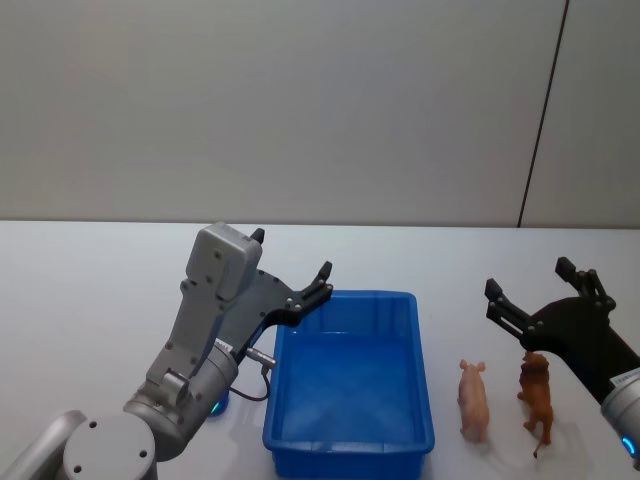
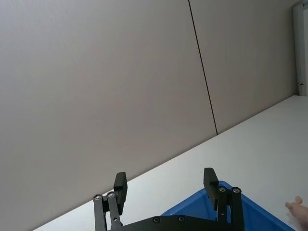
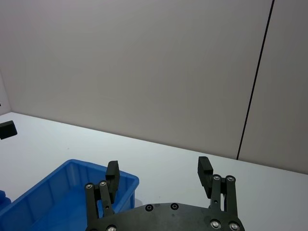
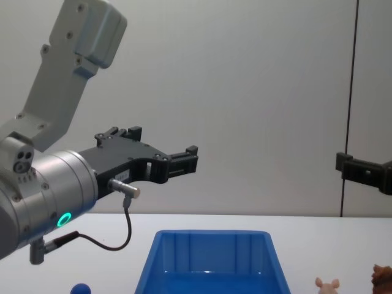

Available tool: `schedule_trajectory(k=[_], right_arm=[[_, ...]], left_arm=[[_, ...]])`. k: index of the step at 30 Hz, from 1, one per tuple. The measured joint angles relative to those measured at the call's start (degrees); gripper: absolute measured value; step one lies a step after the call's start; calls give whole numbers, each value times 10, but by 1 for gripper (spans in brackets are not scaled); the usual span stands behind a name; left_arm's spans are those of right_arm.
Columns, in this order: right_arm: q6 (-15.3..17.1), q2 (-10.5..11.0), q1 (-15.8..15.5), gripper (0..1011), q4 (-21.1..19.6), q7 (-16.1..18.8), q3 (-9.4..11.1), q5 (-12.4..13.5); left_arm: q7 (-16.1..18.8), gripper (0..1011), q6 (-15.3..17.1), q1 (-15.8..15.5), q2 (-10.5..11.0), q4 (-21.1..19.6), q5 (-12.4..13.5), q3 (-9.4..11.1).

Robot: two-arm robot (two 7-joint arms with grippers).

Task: Pick up the two dolls from the table and place them into the box.

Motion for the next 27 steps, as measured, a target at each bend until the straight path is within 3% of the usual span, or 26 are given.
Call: schedule_trajectory(k=[18, 27], right_arm=[[0, 0, 0, 1001, 0, 0, 0, 0], [17, -3, 0, 1001, 3, -11, 1, -1]], left_arm=[[0, 1002, 0, 0, 0, 0, 0, 0], [0, 1002, 0, 0, 0, 0, 0, 0]])
